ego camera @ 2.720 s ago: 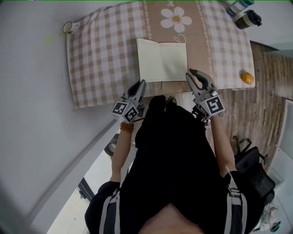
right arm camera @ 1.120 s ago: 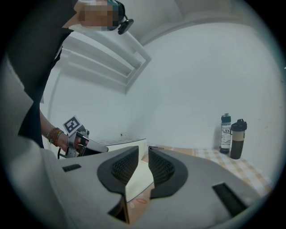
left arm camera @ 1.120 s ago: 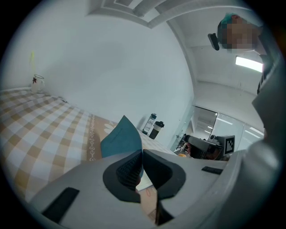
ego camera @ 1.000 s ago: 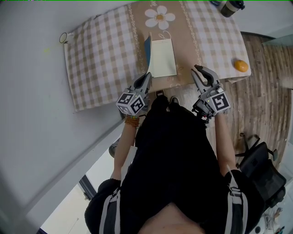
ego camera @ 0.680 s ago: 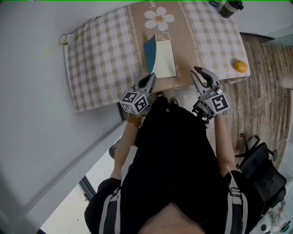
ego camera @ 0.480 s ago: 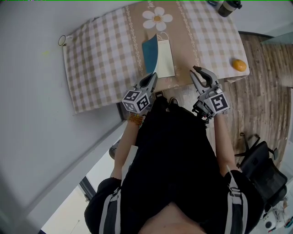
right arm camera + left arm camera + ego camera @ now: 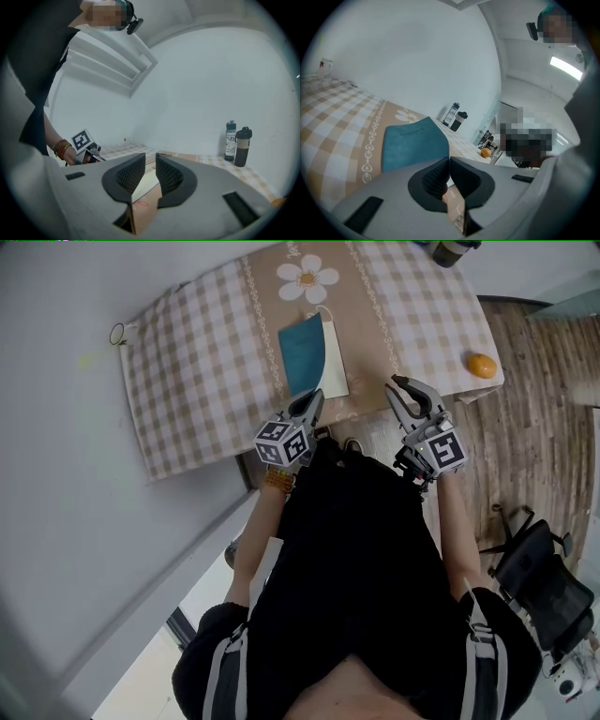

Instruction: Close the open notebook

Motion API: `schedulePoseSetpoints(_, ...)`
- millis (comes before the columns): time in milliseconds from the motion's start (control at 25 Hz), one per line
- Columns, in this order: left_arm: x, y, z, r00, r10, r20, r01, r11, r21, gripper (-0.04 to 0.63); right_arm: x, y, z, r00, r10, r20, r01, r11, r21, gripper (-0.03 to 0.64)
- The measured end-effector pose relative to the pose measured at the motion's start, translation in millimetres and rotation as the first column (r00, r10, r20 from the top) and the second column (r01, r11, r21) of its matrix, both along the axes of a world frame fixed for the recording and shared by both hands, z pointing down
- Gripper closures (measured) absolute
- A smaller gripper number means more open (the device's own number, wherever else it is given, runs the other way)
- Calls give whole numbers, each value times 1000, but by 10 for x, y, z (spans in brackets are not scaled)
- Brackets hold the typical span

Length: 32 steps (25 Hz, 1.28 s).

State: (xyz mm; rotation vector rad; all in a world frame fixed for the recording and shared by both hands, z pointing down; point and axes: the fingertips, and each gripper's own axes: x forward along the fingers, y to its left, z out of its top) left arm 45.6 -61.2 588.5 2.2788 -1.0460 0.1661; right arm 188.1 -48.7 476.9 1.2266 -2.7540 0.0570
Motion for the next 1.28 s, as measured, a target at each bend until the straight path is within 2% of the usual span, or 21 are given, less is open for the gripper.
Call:
schedulePoseSetpoints(80, 29, -6, 60, 1000, 18, 11, -18, 1000, -1, 575, 10, 24, 17, 1000, 8, 2, -8, 1000, 9, 543)
schedulePoseSetpoints(280, 181, -11, 88, 1000, 14, 25, -12, 998, -67, 574, 76, -31, -125, 1000, -21, -9, 21, 1000, -13, 543)
schedulePoseSetpoints(480, 253, 0, 199, 998, 32, 48, -28, 996, -83, 574, 74, -6, -138, 1000, -27, -15, 27, 1000, -3, 543)
schedulePoseSetpoints(800, 324, -12, 291, 998, 28, 48, -21, 990, -140, 569, 158, -48, -169, 999, -38, -5, 38, 999, -1, 543)
schedulePoseSetpoints(1280, 408, -12, 410, 994, 49, 98, -29, 982, -189, 558, 148, 29, -129, 998, -61, -20, 61, 998, -2, 543)
